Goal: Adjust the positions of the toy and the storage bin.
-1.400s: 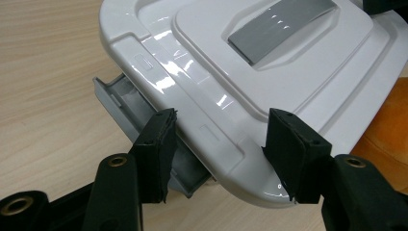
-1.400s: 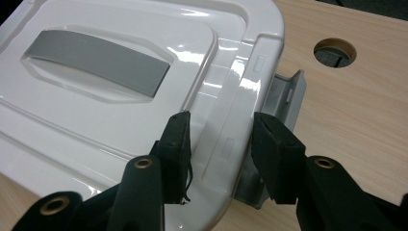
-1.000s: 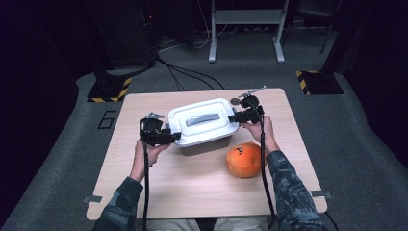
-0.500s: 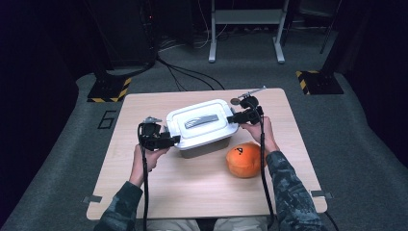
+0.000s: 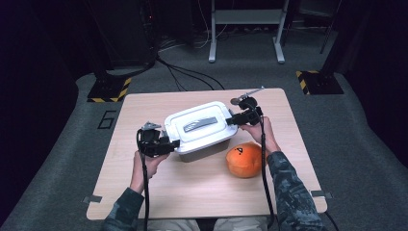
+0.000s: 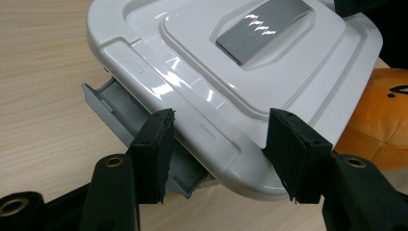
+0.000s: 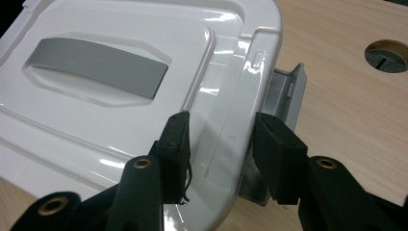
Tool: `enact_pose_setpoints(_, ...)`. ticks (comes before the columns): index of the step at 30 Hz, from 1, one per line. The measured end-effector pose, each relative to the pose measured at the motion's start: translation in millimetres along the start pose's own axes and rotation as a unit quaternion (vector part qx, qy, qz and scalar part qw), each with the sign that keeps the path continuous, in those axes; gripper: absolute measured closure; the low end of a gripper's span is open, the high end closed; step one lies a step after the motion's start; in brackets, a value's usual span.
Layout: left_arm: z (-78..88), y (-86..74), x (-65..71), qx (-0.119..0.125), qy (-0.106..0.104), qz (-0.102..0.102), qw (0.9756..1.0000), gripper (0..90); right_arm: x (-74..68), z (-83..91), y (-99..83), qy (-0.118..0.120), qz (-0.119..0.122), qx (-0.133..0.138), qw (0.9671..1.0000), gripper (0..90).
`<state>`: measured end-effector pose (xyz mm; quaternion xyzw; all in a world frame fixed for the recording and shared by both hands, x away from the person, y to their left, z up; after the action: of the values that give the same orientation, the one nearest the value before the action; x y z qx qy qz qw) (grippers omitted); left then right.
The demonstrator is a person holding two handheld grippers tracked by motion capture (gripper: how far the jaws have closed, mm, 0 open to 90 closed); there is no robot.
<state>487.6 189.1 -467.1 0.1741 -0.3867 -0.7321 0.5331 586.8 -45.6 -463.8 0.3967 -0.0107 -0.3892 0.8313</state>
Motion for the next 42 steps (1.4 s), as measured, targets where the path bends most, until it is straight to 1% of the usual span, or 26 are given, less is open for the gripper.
enact_pose_setpoints(2, 1.5, -1.3, -0.2, -0.002, 0.001, -0.004, 1.0, 43.6, -0.6, -0.2, -0.2, 0.001, 0.005, 0.0, 1.0, 57.7)
enact_pose_setpoints(3, 1.7, -1.6, 0.8, -0.001, 0.0, 0.001, 1.0, 43.6, -1.1, -0.1, -0.4, 0.001, 0.005, 0.0, 1.0, 57.6)
enact_pose_setpoints(10, 6.4, -6.5, 2.1, 0.001, 0.004, 0.0, 1.0, 43.6, -4.4, 0.7, -2.5, 0.006, 0.011, -0.006, 0.9999, 57.7)
enact_pose_setpoints(11, 7.8, -8.1, 3.7, 0.005, 0.005, 0.006, 1.0, 43.6, -5.1, 0.6, -2.8, 0.007, 0.016, -0.007, 0.9998, 57.7)
enact_pose_setpoints(17, 9.6, -10.2, 4.5, 0.011, 0.007, 0.007, 0.9999, 43.5, -6.7, 0.4, -3.1, 0.008, 0.018, -0.008, 0.9998, 57.7)
enact_pose_setpoints(20, 9.4, -9.9, 3.9, 0.011, 0.006, 0.01, 0.9999, 43.4, -7.3, -0.2, -3.0, 0.008, 0.011, -0.005, 0.9999, 56.5)
enact_pose_setpoints(21, 8.9, -10.0, 3.3, 0.011, 0.003, 0.016, 0.9998, 42.8, -8.0, -1.9, -2.9, 0.006, 0.01, -0.002, 0.9999, 46.8)
enact_pose_setpoints(22, 8.9, -10.0, 3.3, 0.011, 0.003, 0.016, 0.9998, 42.1, -8.0, -1.9, -2.9, 0.006, 0.01, -0.002, 0.9999, 46.8)
enact_pose_setpoints(23, 6.8, -10.5, 1.5, 0.013, -0.002, 0.03, 0.9994, 40.4, -7.0, -2.5, -3.4, -0.01, 0.013, -0.002, 0.9999, 35.6)
enact_pose_setpoints(25, 5.7, -10.0, -0.8, 0.019, 0.0, 0.038, 0.9991, 37.1, -6.9, -0.4, -4.6, -0.014, 0.014, 0.0, 0.9998, 23.7)
enact_pose_setpoints(26, 5.8, -9.5, -2.6, 0.019, 0.003, 0.036, 0.9992, 35.9, -7.3, 2.0, -5.8, -0.018, 0.011, -0.002, 0.9998, 20.0)
enact_pose_setpoints(27, 5.5, -8.3, -2.8, 0.023, 0.005, 0.041, 0.9989, 35.4, -7.4, 5.3, -6.7, -0.028, 0.014, 0.0, 0.9995, 17.8)
enact_pose_setpoints(28, 5.5, -8.3, -2.8, 0.023, 0.005, 0.041, 0.9989, 33.9, -7.4, 5.3, -6.7, -0.028, 0.014, 0.0, 0.9995, 17.8)
enact_pose_setpoints(29, 5.0, -8.2, -4.2, 0.02, 0.008, 0.034, 0.9992, 32.0, -10.1, 15.7, -10.6, -0.039, 0.02, 0.005, 0.999, 14.4)
enact_pose_setpoints(30, 5.0, -8.2, -4.2, 0.02, 0.008, 0.034, 0.9992, 31.4, -10.1, 15.7, -10.6, -0.039, 0.02, 0.005, 0.999, 14.4)
enact_pose_setpoints(31, 4.3, -7.9, -5.6, 0.019, 0.011, 0.031, 0.9993, 29.7, -13.5, 26.5, -16.7, -0.045, 0.02, 0.012, 0.9987, 12.4)
enact_pose_setpoints(33, 4.1, -7.6, -5.9, 0.019, 0.012, 0.034, 0.9992, 29.1, -14.2, 30.5, -19.6, -0.048, 0.021, 0.014, 0.9985, 11.4)
enact_pose_setpoints(34, 4.1, -7.2, -7.4, 0.018, 0.014, 0.03, 0.9993, 25.9, -17.3, 41.7, -31.0, -0.052, 0.02, 0.017, 0.9983, 8.9)
enact_pose_setpoints(35, 4.1, -7.2, -7.4, 0.018, 0.014, 0.03, 0.9993, 25.2, -17.3, 41.7, -31.0, -0.052, 0.02, 0.017, 0.9983, 8.9)
enact_pose_setpoints(36, 3.9, -6.9, -8.0, 0.018, 0.015, 0.029, 0.9993, 25.2, -18.5, 45.1, -35.3, -0.052, 0.016, 0.017, 0.9984, 8.3)
enact_pose_setpoints(37, 3.5, -6.9, -9.0, 0.016, 0.014, 0.024, 0.9995, 23.2, -21.3, 51.3, -46.9, -0.051, 0.01, 0.02, 0.9985, 6.7)
enact_pose_setpoints(38, 3.5, -6.9, -9.0, 0.016, 0.014, 0.024, 0.9995, 22.7, -21.3, 51.3, -46.9, -0.051, 0.01, 0.02, 0.9985, 6.7)
enact_pose_setpoints(39, 3.0, -6.4, -9.4, 0.016, 0.015, 0.022, 0.9995, 22.7, -22.7, 53.0, -53.3, -0.05, 0.008, 0.017, 0.9986, 6.0)
enact_pose_setpoints(40, 3.1, -6.0, -9.6, 0.016, 0.015, 0.021, 0.9995, 21.9, -26.8, 53.1, -69.2, -0.047, 0.006, 0.003, 0.9989, 4.5)
enact_pose_setpoints(41, 3.1, -5.6, -10.0, 0.017, 0.016, 0.018, 0.9996, 21.9, -26.8, 53.1, -69.2, -0.047, 0.006, 0.003, 0.9989, 4.5)
enact_pose_setpoints(42, 4.2, -4.4, -10.7, 0.018, 0.016, 0.013, 0.9996, 20.8, -29.0, 50.2, -81.6, -0.045, 0.008, -0.011, 0.9989, 3.1)
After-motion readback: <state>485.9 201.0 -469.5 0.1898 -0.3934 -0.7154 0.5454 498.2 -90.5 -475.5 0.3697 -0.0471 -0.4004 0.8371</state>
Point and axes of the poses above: each handheld gripper's, and its own axes: z roughly backward along the jaws, y roughly out of its top, x roughly to its right, the point moved 10 cm from there along -z, roughly forward along the jaws, and after that the axes turned 7 degrees about y, right-handed, at the moved point
